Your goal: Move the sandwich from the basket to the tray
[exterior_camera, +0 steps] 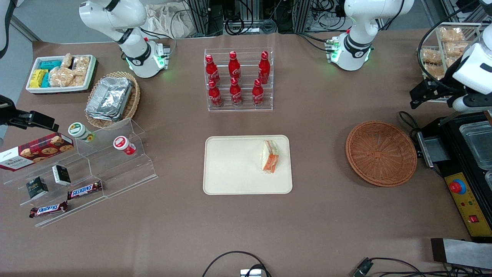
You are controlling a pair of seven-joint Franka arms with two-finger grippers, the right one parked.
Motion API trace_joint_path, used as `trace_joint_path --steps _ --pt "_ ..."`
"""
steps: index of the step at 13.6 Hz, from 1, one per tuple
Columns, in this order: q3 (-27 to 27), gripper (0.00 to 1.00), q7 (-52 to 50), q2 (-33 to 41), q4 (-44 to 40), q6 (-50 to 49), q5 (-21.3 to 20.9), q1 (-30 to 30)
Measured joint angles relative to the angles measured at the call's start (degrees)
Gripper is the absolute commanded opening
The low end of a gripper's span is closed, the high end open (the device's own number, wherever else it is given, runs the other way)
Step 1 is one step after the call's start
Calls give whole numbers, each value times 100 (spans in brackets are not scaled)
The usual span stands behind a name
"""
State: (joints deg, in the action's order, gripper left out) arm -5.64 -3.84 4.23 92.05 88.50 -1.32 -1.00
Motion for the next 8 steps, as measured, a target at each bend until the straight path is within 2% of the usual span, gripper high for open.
trace_joint_path --steps 8 --pt "8 100 110 75 0 -81 1 1"
